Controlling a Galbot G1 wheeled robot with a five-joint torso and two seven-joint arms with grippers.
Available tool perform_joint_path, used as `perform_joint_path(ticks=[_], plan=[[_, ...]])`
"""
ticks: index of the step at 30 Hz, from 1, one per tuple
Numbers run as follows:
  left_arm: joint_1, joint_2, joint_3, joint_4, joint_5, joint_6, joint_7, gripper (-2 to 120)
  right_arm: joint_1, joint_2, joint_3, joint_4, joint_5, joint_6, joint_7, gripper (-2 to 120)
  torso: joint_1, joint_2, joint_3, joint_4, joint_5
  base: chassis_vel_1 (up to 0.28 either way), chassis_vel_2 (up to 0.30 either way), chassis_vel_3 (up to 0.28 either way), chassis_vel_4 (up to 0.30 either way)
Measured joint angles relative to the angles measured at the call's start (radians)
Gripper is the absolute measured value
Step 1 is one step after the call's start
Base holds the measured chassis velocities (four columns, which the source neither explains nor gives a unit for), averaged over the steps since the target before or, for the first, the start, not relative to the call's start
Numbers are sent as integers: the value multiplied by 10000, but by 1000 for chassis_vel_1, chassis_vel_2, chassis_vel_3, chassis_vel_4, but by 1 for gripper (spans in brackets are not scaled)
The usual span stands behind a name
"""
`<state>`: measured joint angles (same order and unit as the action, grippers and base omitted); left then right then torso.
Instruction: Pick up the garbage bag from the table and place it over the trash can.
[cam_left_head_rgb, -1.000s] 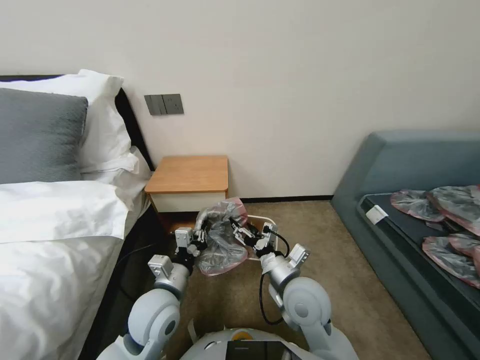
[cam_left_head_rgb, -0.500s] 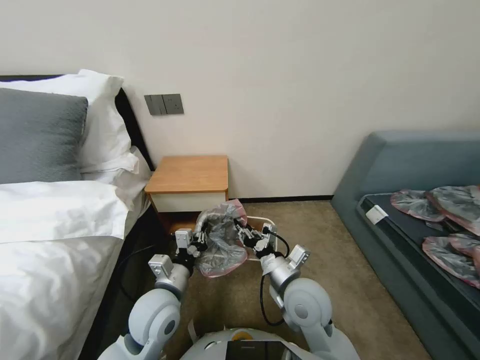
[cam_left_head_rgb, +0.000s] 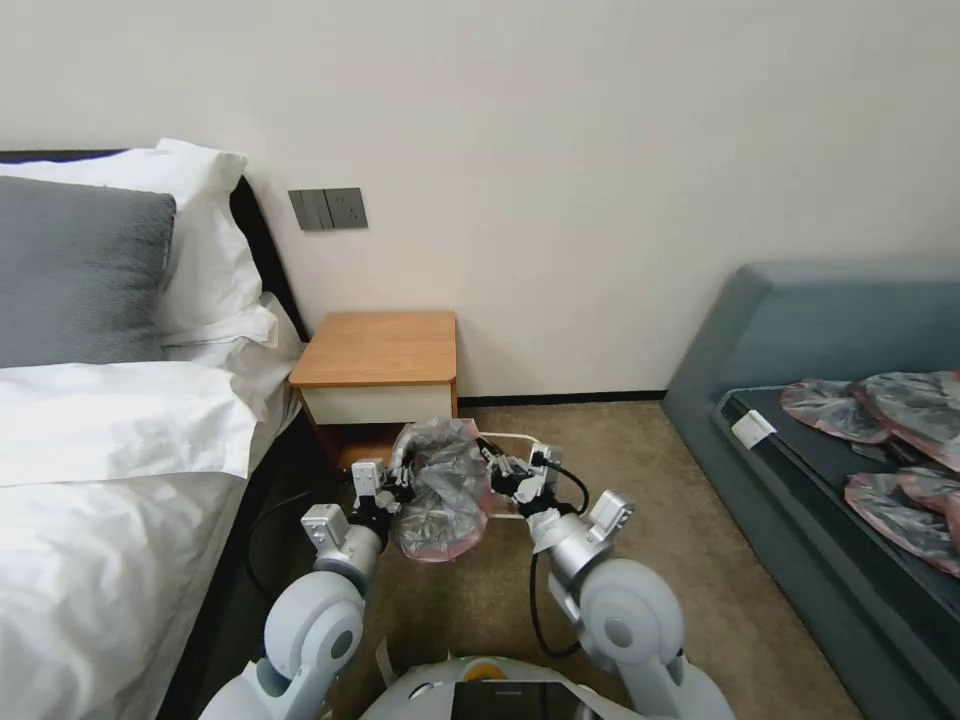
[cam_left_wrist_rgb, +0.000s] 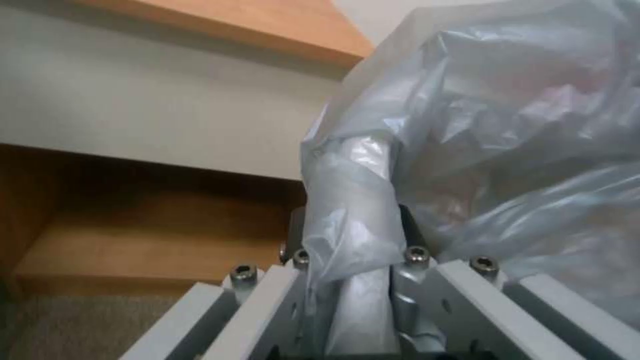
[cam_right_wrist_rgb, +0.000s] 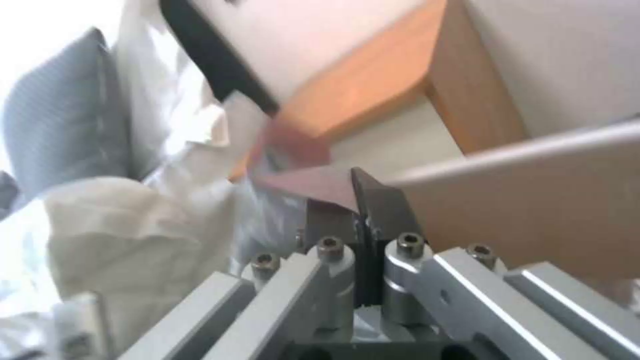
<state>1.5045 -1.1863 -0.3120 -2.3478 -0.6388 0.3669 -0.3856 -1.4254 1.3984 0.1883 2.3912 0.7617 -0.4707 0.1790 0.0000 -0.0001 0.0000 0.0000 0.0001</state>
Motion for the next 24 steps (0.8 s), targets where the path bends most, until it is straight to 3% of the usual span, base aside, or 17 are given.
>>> perform_joint_path(ticks=[9,24], plan=[[-123,-33,40,146,-89,64,-52,5,283,-619,606,314,1114,-64,98,0,0,0,0,0,0,0,0,0,0],[-210,-119,21,375,-102,-221,625,5,2039,-2662,2023,-312,3353,-261,1040,0,0,0,0,0,1,0,0,0,0]])
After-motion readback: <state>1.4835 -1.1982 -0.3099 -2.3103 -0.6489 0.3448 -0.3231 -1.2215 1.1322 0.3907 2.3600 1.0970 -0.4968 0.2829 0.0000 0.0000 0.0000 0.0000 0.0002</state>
